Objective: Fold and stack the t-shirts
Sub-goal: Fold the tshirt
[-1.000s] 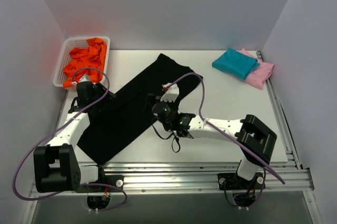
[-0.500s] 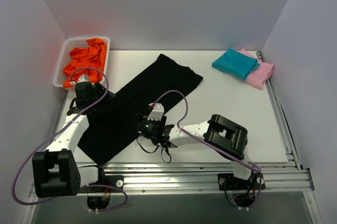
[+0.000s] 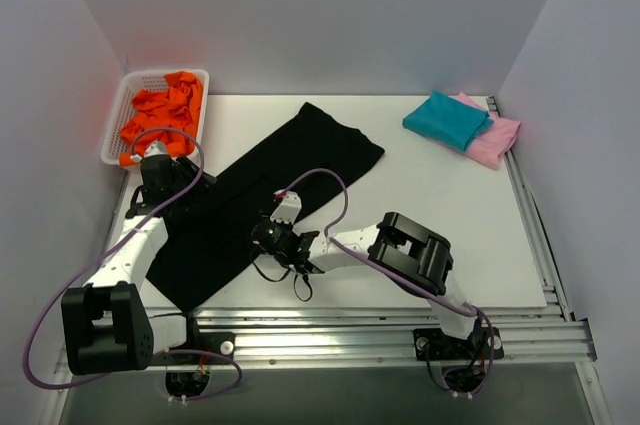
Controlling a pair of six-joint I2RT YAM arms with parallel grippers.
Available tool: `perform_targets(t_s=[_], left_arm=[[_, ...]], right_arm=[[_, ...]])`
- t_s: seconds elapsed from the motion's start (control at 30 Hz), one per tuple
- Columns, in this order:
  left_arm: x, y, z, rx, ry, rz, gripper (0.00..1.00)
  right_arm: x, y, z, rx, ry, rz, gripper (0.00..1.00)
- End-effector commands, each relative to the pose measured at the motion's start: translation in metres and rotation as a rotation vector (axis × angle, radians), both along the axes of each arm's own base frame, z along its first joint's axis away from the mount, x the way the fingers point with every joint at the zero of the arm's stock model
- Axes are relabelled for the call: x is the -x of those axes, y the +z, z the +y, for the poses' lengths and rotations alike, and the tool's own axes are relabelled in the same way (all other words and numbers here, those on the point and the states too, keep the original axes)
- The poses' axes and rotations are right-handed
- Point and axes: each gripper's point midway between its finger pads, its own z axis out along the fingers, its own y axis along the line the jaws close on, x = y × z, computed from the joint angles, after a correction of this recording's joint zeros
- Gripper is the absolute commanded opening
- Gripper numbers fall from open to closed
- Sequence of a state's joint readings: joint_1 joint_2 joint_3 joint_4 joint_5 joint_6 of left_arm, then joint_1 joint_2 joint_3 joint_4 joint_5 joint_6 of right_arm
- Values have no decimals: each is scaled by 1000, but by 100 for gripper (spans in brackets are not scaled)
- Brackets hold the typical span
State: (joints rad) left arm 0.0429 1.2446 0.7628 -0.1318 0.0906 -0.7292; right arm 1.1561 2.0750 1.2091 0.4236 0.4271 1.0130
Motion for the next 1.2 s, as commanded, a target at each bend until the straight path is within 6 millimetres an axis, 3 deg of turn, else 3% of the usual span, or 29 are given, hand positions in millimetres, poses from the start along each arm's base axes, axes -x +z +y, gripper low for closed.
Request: perform_targets(t_s=[0.0, 0.03, 0.1, 0.17, 0.27, 0.43, 0.57, 0.67, 0.7, 0.77, 0.8, 0.9, 1.03, 1.1, 1.13, 1.17], left_arm=[[-2, 2, 5, -11, 8, -11, 61], [-2, 3, 5, -11, 9, -13, 61], [-2, 1, 6, -11, 12, -11, 61], [-3, 0, 7, -12, 15, -8, 61], [-4, -3, 6, -9, 11, -4, 61], [-6, -5, 5, 1, 5, -4, 61], [-7, -8, 3, 10, 0, 4, 61], [-9, -8, 2, 13, -2, 4, 61], [-10, -6, 2, 14, -3, 1, 61], [-10, -5, 2, 16, 0, 0, 61], [-10, -5, 1, 21, -1, -2, 61], [-15, -3, -3, 39, -5, -14, 61], [-32, -2, -18, 73, -30, -45, 61], [-49, 0, -26, 92, -62, -59, 61], [-55, -7, -50, 94, -121, -52, 61], [-68, 7, -60, 94, -151, -88, 61]], right_arm=[[4, -26, -15, 50, -11, 65, 35], [5, -31, -22, 63, -15, 67, 16], [-1, -28, -31, 54, -36, 64, 1], [0, -36, -46, 67, -49, 76, 0], [-11, -31, -71, 73, -112, 67, 0], [-28, -25, -165, 120, -296, 81, 0], [-31, -17, -231, 194, -420, 98, 0], [-24, -12, -270, 233, -500, 110, 0], [-20, -11, -284, 259, -532, 99, 2], [-10, 2, -306, 278, -611, 93, 23], [-10, 11, -318, 302, -651, 54, 56], [-4, 36, -332, 303, -692, -1, 100], [-20, 78, -331, 310, -716, -82, 100], [-35, 105, -321, 296, -707, -134, 100], [-43, 113, -319, 296, -703, -150, 100], [-57, 125, -307, 258, -696, -172, 100]])
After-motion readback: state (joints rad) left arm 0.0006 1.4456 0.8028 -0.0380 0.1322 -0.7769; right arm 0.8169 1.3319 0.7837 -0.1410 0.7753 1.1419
